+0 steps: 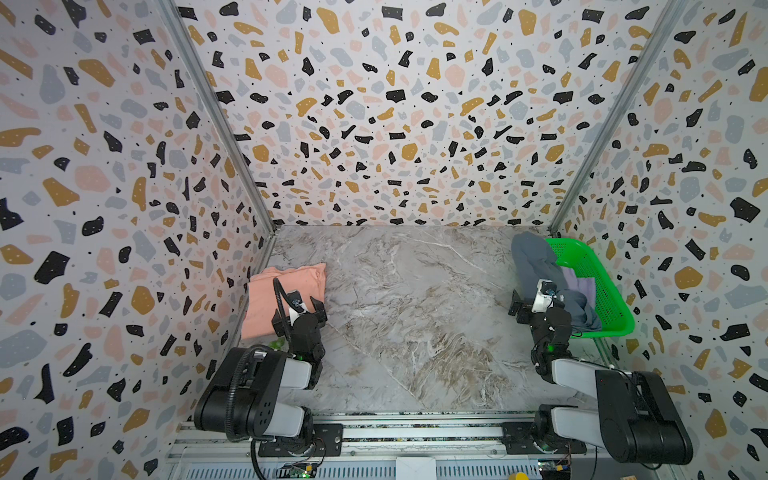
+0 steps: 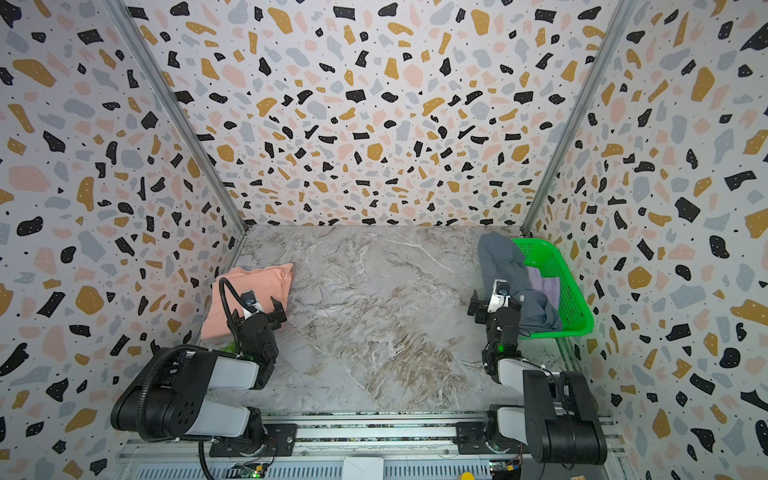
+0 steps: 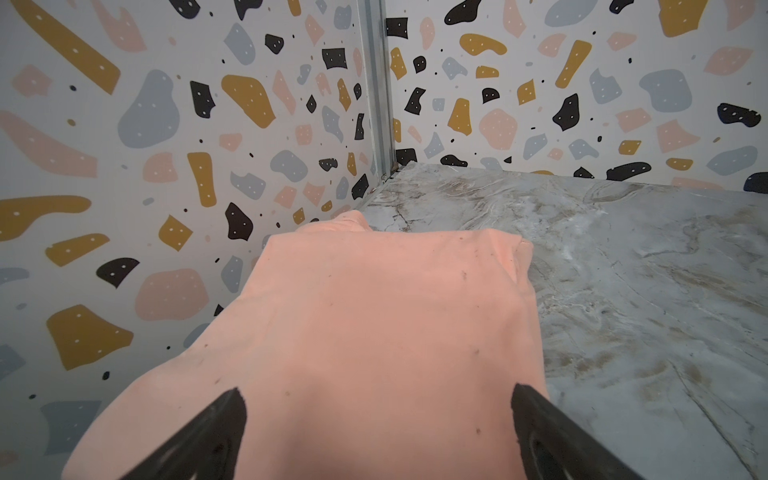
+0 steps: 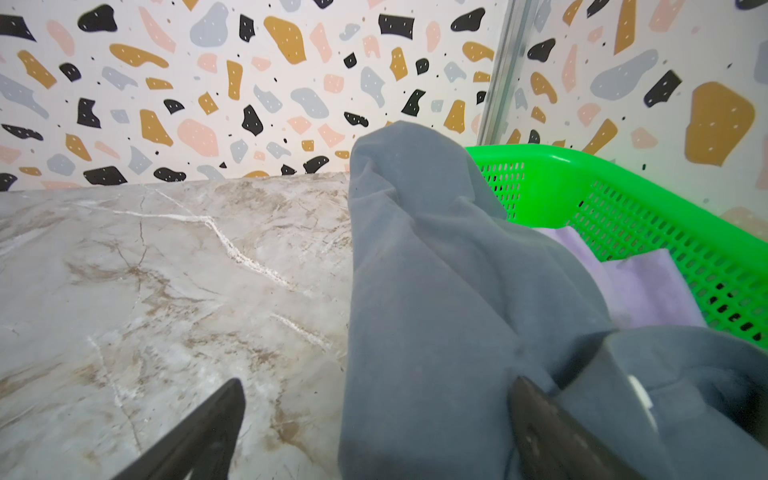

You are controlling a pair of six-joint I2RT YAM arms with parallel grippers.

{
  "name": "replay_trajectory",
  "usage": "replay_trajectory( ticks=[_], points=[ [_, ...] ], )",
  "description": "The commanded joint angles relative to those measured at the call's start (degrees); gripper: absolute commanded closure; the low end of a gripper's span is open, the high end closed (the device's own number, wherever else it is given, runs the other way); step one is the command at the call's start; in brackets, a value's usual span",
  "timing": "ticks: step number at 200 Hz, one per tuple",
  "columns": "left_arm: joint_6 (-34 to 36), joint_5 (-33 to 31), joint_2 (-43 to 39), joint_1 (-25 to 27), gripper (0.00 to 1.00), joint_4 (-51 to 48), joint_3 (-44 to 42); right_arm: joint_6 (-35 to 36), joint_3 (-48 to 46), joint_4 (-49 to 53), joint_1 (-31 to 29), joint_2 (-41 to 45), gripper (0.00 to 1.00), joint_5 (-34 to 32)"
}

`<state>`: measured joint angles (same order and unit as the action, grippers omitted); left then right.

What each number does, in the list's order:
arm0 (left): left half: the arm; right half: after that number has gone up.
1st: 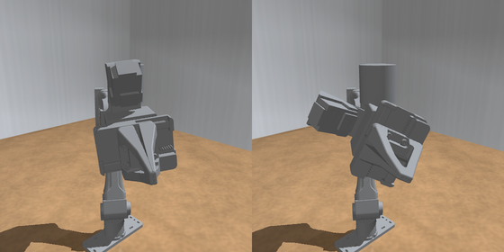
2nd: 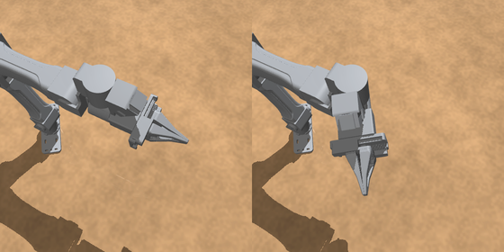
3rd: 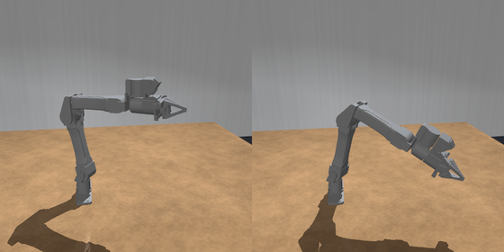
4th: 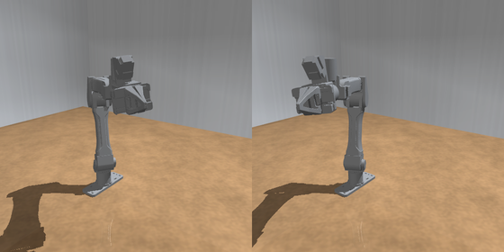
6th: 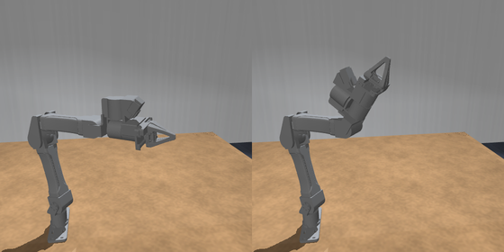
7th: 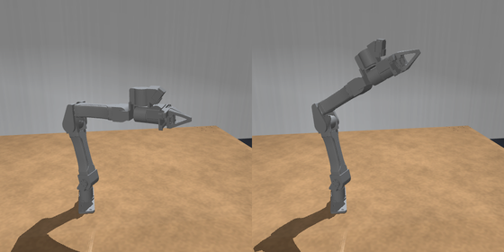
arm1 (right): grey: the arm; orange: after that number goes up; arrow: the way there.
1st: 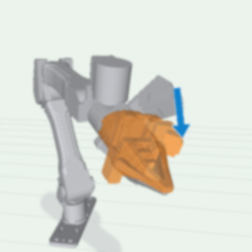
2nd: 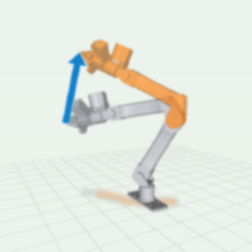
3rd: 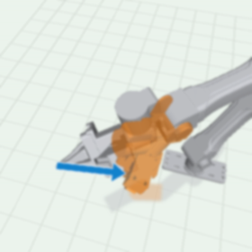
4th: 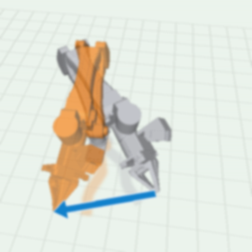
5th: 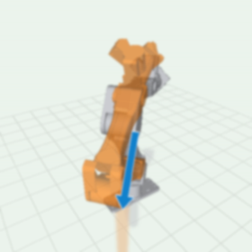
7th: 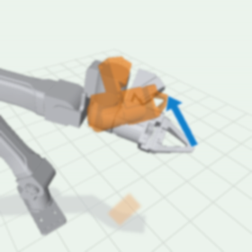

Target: Fold and stack the t-shirts

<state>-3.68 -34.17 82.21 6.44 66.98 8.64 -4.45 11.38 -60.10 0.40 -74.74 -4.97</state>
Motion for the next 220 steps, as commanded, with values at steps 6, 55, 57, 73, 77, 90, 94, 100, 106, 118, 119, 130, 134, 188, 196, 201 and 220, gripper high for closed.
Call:
replay_trajectory(
  ticks=[6,55,57,73,77,90,94,100,106,118,119,130,134,188,196,201,220],
  points=[
    [-0.4,-0.2,-0.5,-0.3,0.0,3.8,1.1,-1.3,-1.6,-7.9,-0.4,-3.3,0.01,0.5],
    [-0.3,-0.3,-0.5,-0.2,0.0,3.8,1.1,1.5,-5.0,-22.6,-2.6,-10.5,0.01,0.5],
    [-0.3,-0.4,-0.4,-0.2,0.0,3.8,1.2,2.0,-4.6,-22.7,-3.0,-10.9,0.0,0.6],
    [-0.3,-0.4,-0.3,-0.2,0.0,3.7,1.2,5.2,-0.2,-12.5,-4.9,-10.5,0.0,2.5],
    [-0.3,-0.4,-0.3,-0.2,0.0,3.7,1.2,5.4,0.4,-11.5,-4.9,-10.7,0.0,3.0],
    [-0.3,-0.3,-0.1,-0.2,0.0,3.6,1.4,5.2,0.9,-11.3,-4.3,-11.3,0.0,4.1],
    [-0.3,-0.3,-0.1,-0.2,0.0,3.6,1.4,5.1,1.0,-10.8,-4.3,-11.1,0.0,4.2],
    [-0.3,-0.3,0.0,-0.2,0.0,3.6,1.4,5.1,1.4,-10.2,-4.2,-11.2,0.01,4.5],
    [-0.3,-0.4,0.0,-0.2,0.0,3.6,1.5,5.0,1.3,-10.6,-4.2,-11.5,0.0,4.5],
    [-0.3,-0.4,0.2,-0.2,0.0,3.5,1.6,4.9,1.7,-10.0,-4.1,-11.7,0.0,4.4],
    [-0.3,-0.4,0.2,-0.2,0.0,3.4,1.6,5.0,1.7,-10.0,-4.0,-11.6,0.0,4.4],
    [-0.3,-0.4,0.5,-0.2,0.01,3.2,1.9,4.9,1.8,-9.8,-4.0,-11.7,0.0,4.5],
    [-0.3,-0.5,0.7,-0.2,0.0,3.2,2.0,4.9,2.0,-9.6,-4.0,-11.9,0.01,4.7],
    [-0.2,-1.2,1.4,-0.2,0.0,3.1,2.5,4.8,2.4,-9.3,-3.6,-12.2,0.01,5.1],
    [-0.2,-1.2,1.1,-0.2,0.01,3.1,2.4,4.8,2.3,-9.1,-3.6,-11.9,0.01,5.2],
    [-0.2,-1.2,1.1,-0.2,0.01,3.2,2.2,5.0,2.1,-9.4,-3.6,-11.8,0.01,5.2],
    [-0.2,-1.1,0.4,-0.2,0.0,3.5,1.8,5.1,1.4,-10.0,-4.0,-11.1,0.01,4.9]
  ],
)
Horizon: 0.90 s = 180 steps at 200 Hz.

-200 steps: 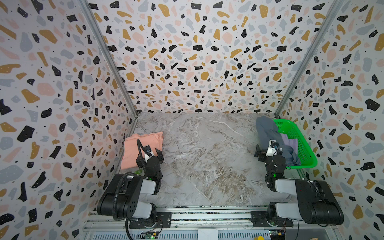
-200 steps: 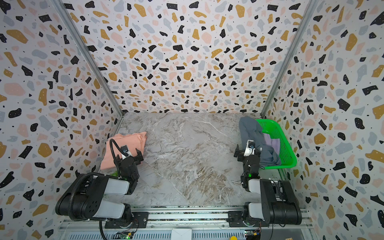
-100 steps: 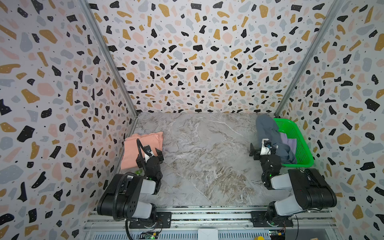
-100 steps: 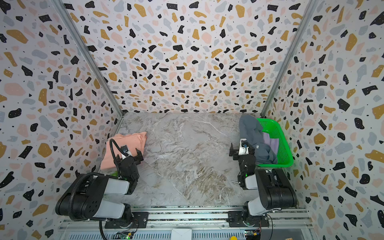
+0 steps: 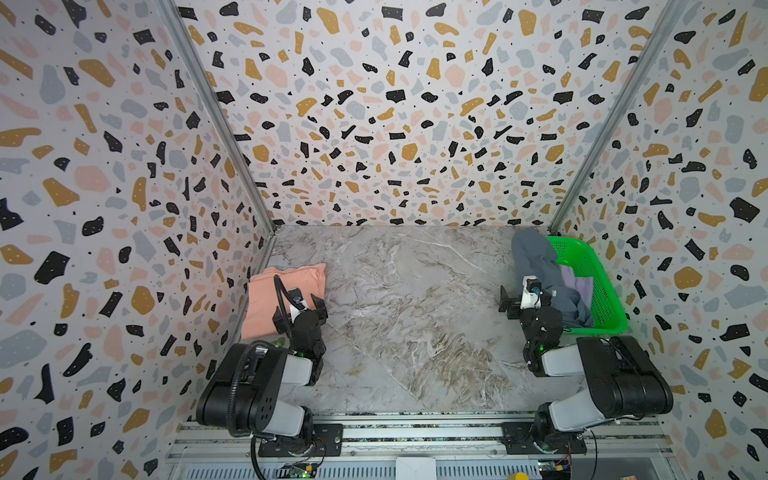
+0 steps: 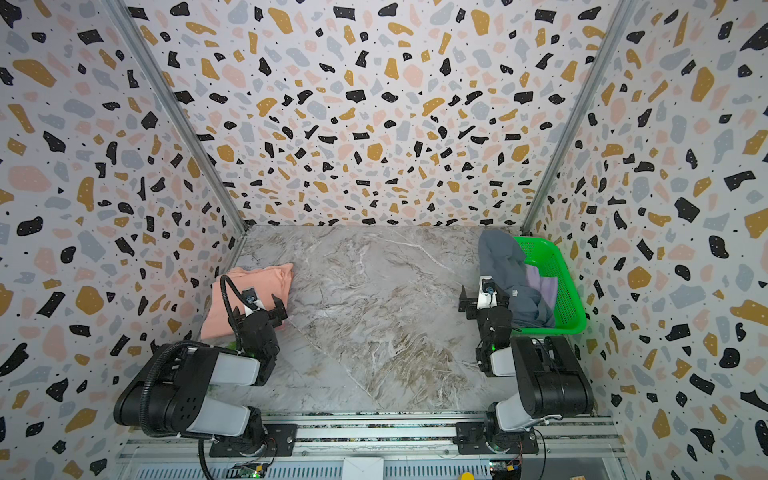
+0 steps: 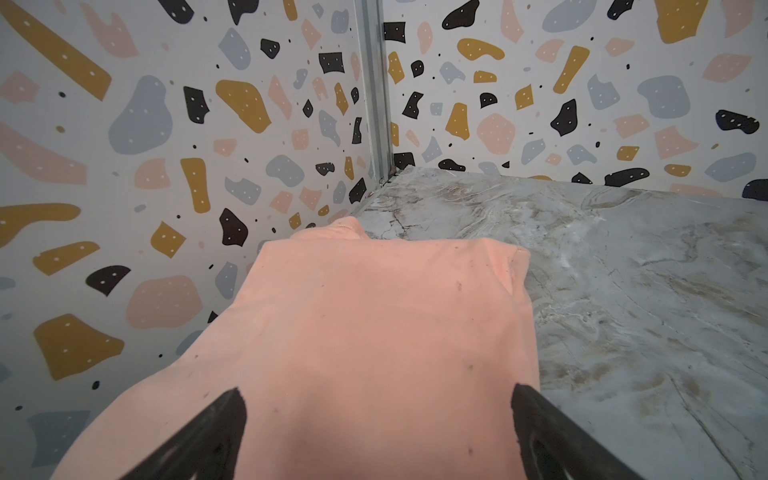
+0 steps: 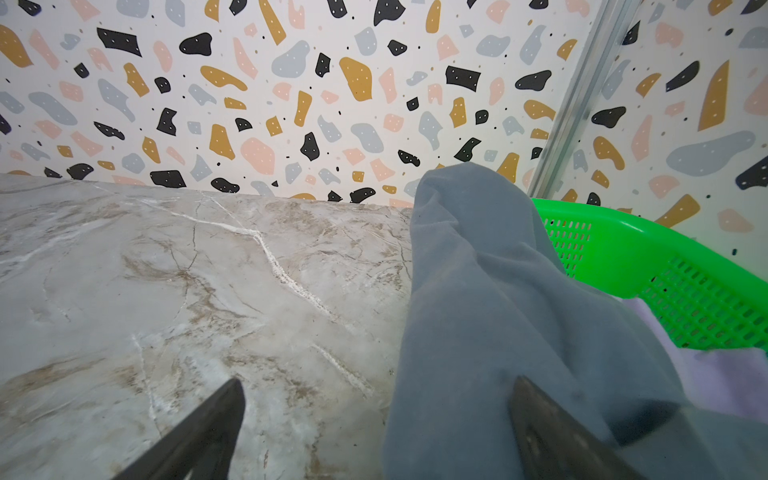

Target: Fold and stack the t-shirts

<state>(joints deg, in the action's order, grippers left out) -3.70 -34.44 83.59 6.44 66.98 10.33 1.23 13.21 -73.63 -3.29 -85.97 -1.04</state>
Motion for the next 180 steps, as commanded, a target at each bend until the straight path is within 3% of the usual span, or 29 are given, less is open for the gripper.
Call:
replay_trajectory(
  ticks=[1,180],
  points=[
    [-0.2,-0.9,-1.0,-0.2,0.01,3.6,0.1,-0.5,-0.5,3.5,-0.3,0.1,0.01,0.9],
    [-0.3,-0.8,-1.4,-0.2,0.01,3.9,-0.3,-0.6,-0.2,3.6,-0.6,-0.2,0.01,0.3]
  ],
)
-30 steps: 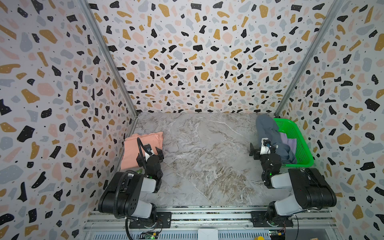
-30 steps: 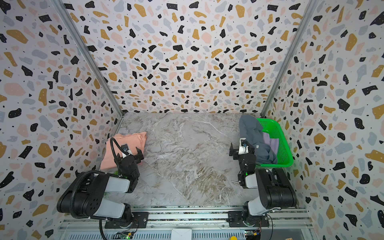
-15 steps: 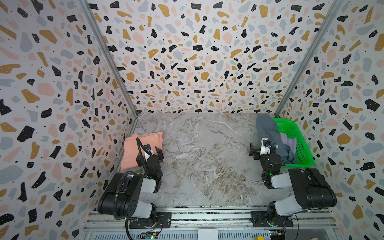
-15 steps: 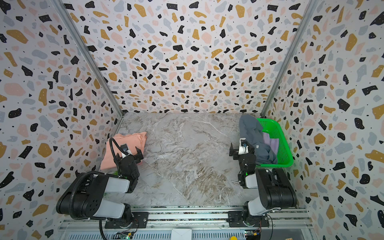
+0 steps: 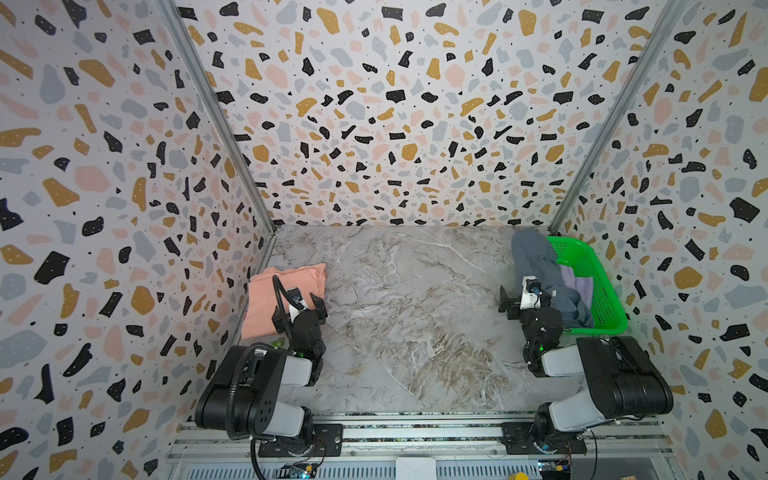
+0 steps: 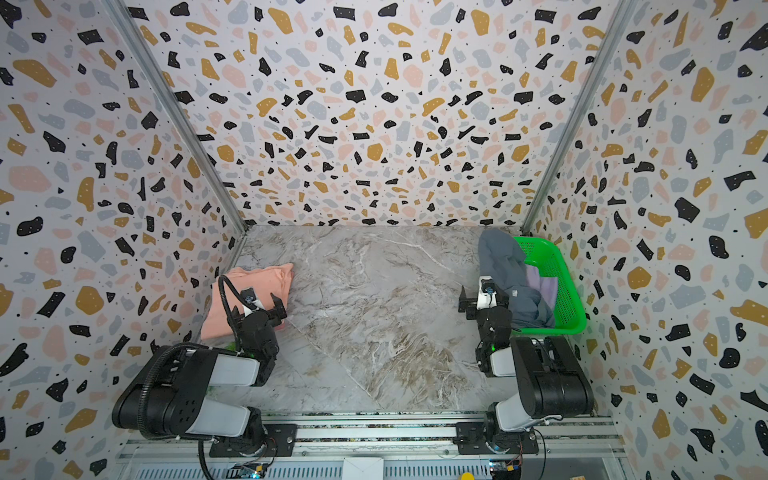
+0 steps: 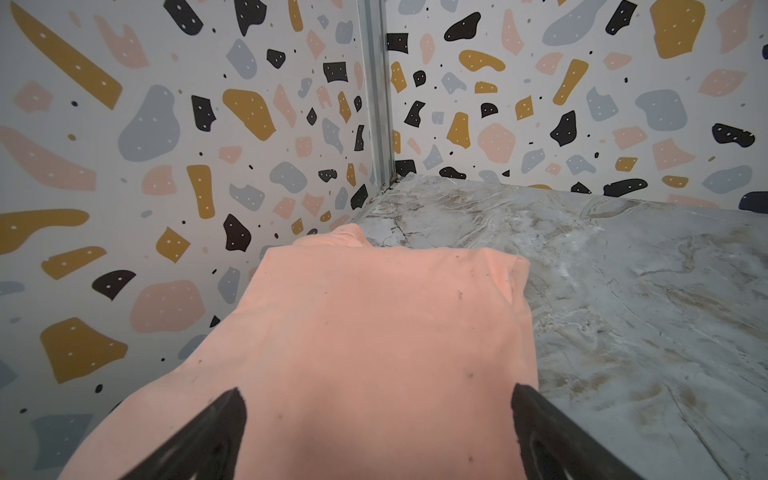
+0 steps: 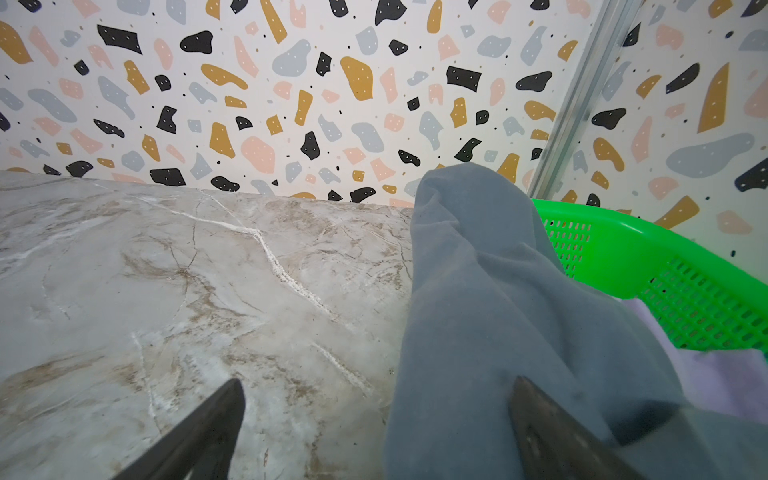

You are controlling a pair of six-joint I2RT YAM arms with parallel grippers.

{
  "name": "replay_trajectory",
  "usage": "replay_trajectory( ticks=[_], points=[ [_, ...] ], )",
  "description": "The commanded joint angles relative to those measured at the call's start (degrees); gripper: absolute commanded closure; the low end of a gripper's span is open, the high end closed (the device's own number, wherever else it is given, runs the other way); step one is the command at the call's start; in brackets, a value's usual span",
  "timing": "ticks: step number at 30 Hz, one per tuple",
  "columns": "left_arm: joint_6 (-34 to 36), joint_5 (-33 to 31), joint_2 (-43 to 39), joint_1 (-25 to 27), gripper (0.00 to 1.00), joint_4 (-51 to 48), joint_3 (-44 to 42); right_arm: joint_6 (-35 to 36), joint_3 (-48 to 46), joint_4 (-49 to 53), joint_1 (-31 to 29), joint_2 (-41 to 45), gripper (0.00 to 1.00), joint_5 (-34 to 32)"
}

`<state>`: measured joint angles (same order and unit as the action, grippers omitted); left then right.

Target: Fold and stack the t-shirts

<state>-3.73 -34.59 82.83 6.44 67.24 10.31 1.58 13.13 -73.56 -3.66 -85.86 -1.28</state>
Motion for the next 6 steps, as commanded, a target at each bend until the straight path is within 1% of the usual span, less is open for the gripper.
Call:
replay_trajectory(
  ticks=[1,6],
  points=[
    [-0.2,-0.7,-0.7,-0.2,0.01,3.7,-0.3,-0.9,-0.1,3.5,-0.2,-0.3,0.01,0.6],
    [-0.2,-0.7,-0.9,-0.2,0.0,3.8,-0.4,-0.6,-0.7,2.9,-0.3,0.3,0.01,0.7]
  ],
)
